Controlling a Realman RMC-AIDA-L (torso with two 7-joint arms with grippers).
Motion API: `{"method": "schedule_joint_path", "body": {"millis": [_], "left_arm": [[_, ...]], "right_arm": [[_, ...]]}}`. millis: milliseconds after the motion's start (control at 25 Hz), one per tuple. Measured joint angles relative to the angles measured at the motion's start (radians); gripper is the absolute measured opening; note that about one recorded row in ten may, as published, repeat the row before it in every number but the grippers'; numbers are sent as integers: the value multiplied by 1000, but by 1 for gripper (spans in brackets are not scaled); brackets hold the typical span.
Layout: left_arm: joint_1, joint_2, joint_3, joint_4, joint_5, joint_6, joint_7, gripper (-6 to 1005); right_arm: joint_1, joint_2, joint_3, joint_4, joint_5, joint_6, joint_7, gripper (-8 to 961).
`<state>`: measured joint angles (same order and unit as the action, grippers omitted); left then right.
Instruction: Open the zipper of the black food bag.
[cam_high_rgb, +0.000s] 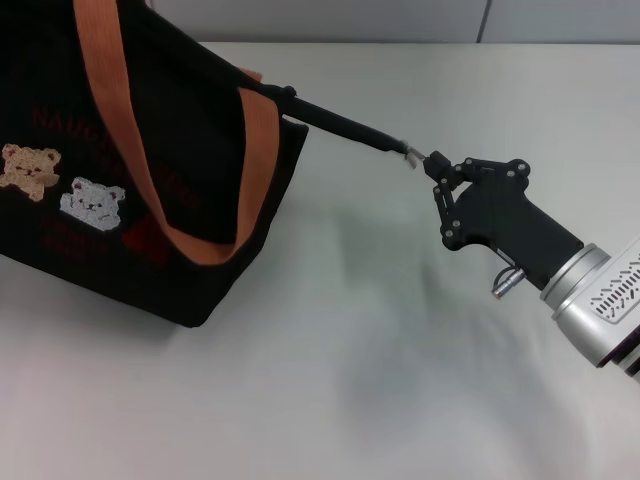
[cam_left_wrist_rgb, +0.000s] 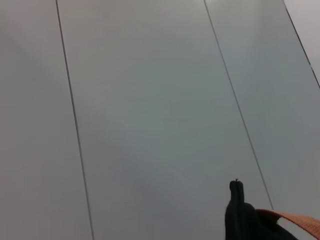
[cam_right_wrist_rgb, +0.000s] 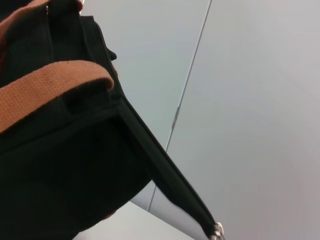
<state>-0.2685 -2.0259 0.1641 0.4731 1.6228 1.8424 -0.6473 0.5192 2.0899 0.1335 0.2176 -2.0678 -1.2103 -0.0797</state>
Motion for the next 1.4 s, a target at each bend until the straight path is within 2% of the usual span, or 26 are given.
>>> {"method": "schedule_joint_path", "body": {"millis": [200,360,560,680,800,880,1000,1120,1200,1400], "left_arm": [[0,5,-2,-17,0,-5,2,74],[12,2,-2,-20,0,-21,3,74],[65,0,-23,-99,0,-33,18,74],[107,-6,-64,-173,0,-47,54,74],[154,-32,-118,-213,0,-82,91,74],[180,-42,-159,-263,0,-106,125,74],[193,-43,-197,-387,1,-153,205,74],[180,-46,-193,-467,7,-199,257,74],[149,-48,-179,-515,8,-228,268,74],[14,-53,-125,-602,10,-340,272,73]], "right_arm": [[0,-1,24,6,0,-11,7,0],[-1,1,95,20,0,-54,50,-1],[-2,2,147,25,0,-105,92,80],[5,2,157,28,0,-118,114,282],[16,2,161,30,0,-119,122,413],[24,2,166,32,0,-116,123,500],[30,2,168,35,0,-115,123,500],[32,3,170,40,0,-115,123,501],[31,2,170,41,0,-117,124,501],[14,2,184,44,0,-127,129,502]]}}
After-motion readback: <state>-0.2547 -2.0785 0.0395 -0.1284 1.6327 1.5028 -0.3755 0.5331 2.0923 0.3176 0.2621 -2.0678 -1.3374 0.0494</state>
